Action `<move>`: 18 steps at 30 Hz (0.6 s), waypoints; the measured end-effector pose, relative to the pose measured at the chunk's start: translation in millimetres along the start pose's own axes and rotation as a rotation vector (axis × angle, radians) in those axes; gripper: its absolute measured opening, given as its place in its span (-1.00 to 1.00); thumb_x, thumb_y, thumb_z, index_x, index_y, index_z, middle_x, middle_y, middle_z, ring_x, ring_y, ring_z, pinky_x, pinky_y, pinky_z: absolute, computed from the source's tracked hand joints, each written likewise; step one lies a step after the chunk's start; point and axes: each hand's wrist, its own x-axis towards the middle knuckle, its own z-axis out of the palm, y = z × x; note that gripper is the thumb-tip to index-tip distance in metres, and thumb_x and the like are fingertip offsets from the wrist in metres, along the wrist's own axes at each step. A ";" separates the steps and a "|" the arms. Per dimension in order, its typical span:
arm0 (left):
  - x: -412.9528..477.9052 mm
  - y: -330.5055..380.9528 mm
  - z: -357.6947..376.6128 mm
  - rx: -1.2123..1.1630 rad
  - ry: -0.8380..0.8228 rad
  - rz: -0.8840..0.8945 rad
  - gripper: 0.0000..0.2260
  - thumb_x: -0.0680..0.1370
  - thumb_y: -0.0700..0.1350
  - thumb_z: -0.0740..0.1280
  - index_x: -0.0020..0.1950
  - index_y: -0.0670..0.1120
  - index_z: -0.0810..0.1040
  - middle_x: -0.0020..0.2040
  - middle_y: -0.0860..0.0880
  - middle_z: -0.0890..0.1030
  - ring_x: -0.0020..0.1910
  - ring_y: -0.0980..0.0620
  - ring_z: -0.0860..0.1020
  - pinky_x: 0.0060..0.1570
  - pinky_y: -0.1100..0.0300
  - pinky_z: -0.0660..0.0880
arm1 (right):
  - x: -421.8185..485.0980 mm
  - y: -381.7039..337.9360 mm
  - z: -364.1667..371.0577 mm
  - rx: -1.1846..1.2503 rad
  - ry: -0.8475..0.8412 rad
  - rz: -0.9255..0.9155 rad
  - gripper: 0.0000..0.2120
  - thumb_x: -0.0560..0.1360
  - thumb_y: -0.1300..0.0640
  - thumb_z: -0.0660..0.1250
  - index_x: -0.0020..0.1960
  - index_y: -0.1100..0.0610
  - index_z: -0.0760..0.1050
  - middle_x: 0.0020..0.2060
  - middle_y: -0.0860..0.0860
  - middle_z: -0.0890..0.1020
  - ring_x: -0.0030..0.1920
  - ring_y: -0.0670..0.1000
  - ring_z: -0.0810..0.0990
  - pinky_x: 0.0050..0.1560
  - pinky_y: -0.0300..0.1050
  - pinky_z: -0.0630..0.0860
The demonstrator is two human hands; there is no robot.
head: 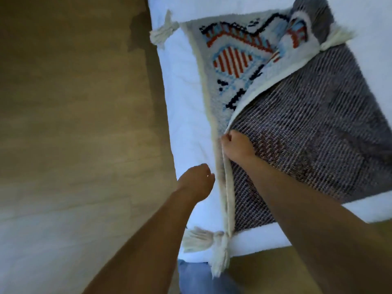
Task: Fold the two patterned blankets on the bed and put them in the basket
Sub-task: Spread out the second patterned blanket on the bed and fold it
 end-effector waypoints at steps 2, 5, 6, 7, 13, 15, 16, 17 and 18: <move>19.2 11.1 -26.2 0.036 -0.017 0.061 -0.74 0.60 -0.03 0.09 0.08 -0.13 0.48 0.04 -0.10 0.59 0.01 -0.10 0.52 -0.11 0.13 0.39 | 8.8 -4.0 -6.8 0.071 0.060 0.062 -0.69 0.57 -0.03 0.12 -0.09 0.23 0.37 -0.24 0.16 0.49 -0.12 0.18 0.51 -0.17 -0.04 0.35; 44.1 22.7 -58.9 0.049 -0.022 0.150 -0.74 0.60 -0.02 0.08 0.04 -0.15 0.47 -0.01 -0.10 0.58 -0.05 -0.09 0.51 -0.14 0.11 0.39 | 17.2 -11.8 -9.7 0.177 0.122 0.185 -0.70 0.55 -0.06 0.15 -0.16 0.18 0.30 -0.30 0.09 0.41 -0.23 0.10 0.44 -0.23 -0.06 0.31; 52.1 26.3 -68.6 0.053 -0.036 0.177 -0.74 0.60 -0.02 0.09 0.04 -0.14 0.47 -0.01 -0.09 0.58 -0.05 -0.08 0.51 -0.14 0.11 0.39 | 20.5 -14.8 -10.4 0.204 0.141 0.216 -0.69 0.55 -0.08 0.17 -0.18 0.16 0.29 -0.33 0.08 0.41 -0.26 0.10 0.44 -0.25 -0.06 0.32; 61.3 29.8 -78.3 0.069 -0.057 0.207 -0.75 0.60 -0.02 0.09 0.04 -0.14 0.47 -0.01 -0.09 0.58 -0.05 -0.08 0.51 -0.14 0.10 0.40 | 24.7 -17.8 -10.7 0.233 0.175 0.233 -0.68 0.54 -0.10 0.18 -0.20 0.14 0.28 -0.35 0.06 0.40 -0.30 0.11 0.43 -0.27 -0.05 0.33; 129.0 44.2 -144.8 0.141 -0.130 0.329 -0.73 0.61 0.01 0.10 0.06 -0.13 0.47 0.01 -0.10 0.58 -0.06 -0.10 0.52 -0.12 0.09 0.43 | 64.3 -44.9 -37.0 0.419 0.379 0.413 -0.66 0.52 -0.19 0.19 -0.26 0.03 0.27 -0.35 0.00 0.41 -0.38 0.03 0.40 -0.31 -0.05 0.30; 155.8 50.0 -169.7 0.186 -0.156 0.379 -0.73 0.61 0.03 0.10 0.05 -0.12 0.47 0.00 -0.10 0.58 -0.08 -0.10 0.51 -0.13 0.11 0.42 | 82.0 -50.1 -50.8 0.526 0.438 0.464 -0.60 0.53 -0.18 0.18 0.10 0.15 0.43 -0.02 0.09 0.56 -0.03 0.13 0.55 -0.08 0.00 0.41; 169.3 52.9 -180.6 0.207 -0.153 0.398 -0.74 0.61 0.03 0.11 0.04 -0.12 0.47 -0.01 -0.10 0.57 -0.09 -0.10 0.50 -0.15 0.12 0.41 | 90.6 -53.9 -55.7 0.572 0.445 0.493 -0.47 0.53 -0.18 0.19 0.30 0.20 0.35 0.18 0.15 0.52 0.17 0.18 0.50 0.07 0.04 0.41; 181.6 57.1 -189.1 0.246 -0.146 0.416 -0.73 0.61 0.03 0.11 0.03 -0.13 0.48 -0.02 -0.11 0.57 -0.11 -0.11 0.49 -0.16 0.12 0.40 | 96.9 -56.3 -60.7 0.598 0.457 0.529 -0.42 0.53 -0.17 0.19 0.37 0.22 0.28 0.24 0.17 0.48 0.25 0.20 0.45 0.13 0.04 0.40; 192.8 65.1 -196.4 0.297 -0.142 0.439 -0.73 0.60 0.03 0.11 0.03 -0.14 0.48 -0.02 -0.12 0.57 -0.11 -0.12 0.49 -0.16 0.11 0.40 | 101.5 -56.2 -64.7 0.608 0.480 0.549 -0.47 0.54 -0.15 0.19 0.33 0.20 0.31 0.16 0.17 0.52 0.20 0.21 0.49 0.07 0.02 0.43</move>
